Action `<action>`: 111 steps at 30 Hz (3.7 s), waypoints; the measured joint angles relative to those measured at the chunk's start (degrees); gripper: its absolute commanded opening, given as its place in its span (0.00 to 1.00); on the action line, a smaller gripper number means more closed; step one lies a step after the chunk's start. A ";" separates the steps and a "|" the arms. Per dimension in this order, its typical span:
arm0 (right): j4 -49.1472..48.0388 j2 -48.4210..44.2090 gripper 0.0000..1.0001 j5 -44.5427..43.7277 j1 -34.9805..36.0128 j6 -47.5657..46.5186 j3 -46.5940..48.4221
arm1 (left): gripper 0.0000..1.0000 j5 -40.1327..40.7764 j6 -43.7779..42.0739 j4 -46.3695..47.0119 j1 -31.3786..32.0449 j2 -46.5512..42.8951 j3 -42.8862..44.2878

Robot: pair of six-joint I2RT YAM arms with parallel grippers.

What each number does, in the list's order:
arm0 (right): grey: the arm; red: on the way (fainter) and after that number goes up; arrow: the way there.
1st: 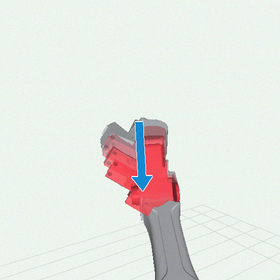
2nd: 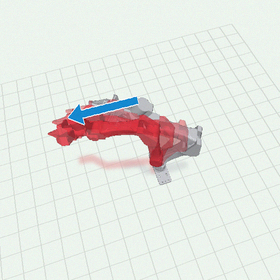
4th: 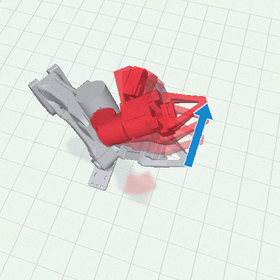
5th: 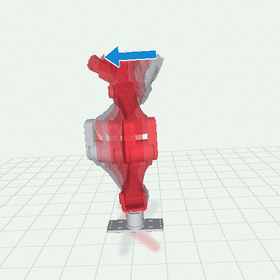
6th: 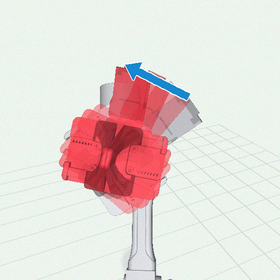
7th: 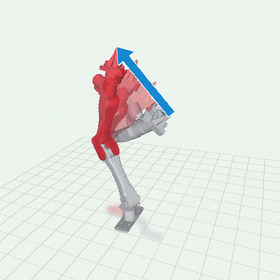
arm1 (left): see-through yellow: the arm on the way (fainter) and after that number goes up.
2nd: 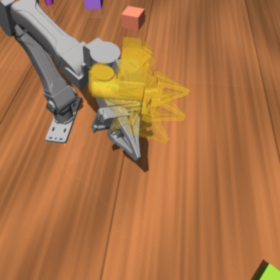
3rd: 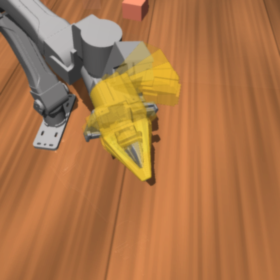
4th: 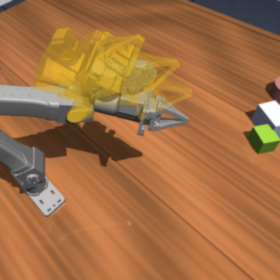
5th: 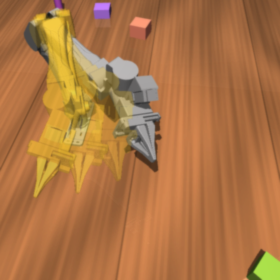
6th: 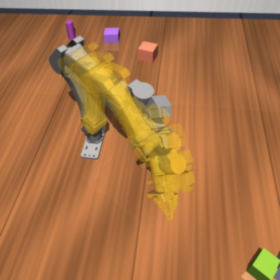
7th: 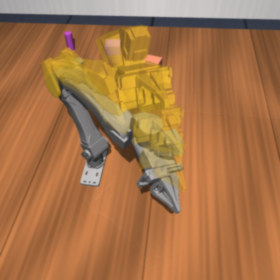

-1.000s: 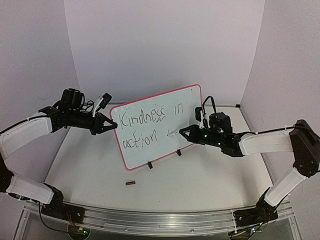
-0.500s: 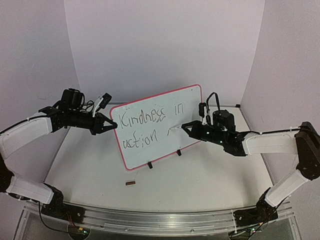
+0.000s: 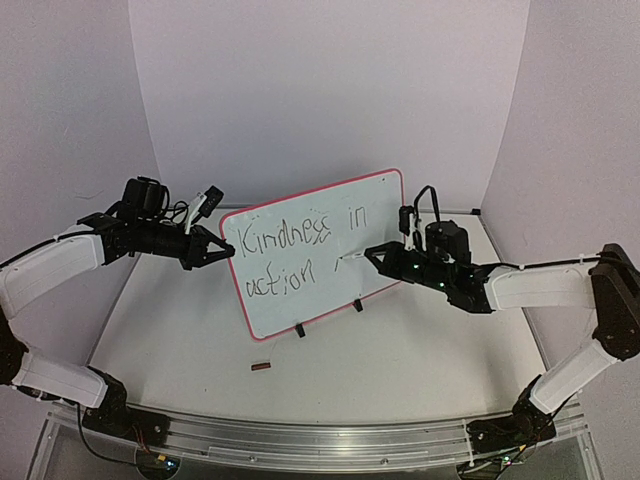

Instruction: Write a sentence on the whiteboard

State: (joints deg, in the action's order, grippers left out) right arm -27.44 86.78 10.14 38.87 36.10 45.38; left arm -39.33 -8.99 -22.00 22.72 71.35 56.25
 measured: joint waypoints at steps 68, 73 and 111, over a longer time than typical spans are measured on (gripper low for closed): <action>1.64 -0.30 0.00 -0.46 -2.25 -0.16 -2.32 | 0.00 -0.02 0.04 0.02 0.00 0.57 0.36; 2.29 -0.44 0.00 -0.78 -2.25 -0.91 -1.81 | 0.00 -0.02 0.04 0.04 0.00 0.61 0.37; 3.47 -4.83 0.00 -2.01 -2.25 -2.47 0.36 | 0.00 -0.02 0.02 0.07 0.00 0.70 0.39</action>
State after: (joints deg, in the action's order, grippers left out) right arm -23.96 81.96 8.12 36.62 33.63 45.74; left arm -39.35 -8.97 -21.93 22.72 72.05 56.64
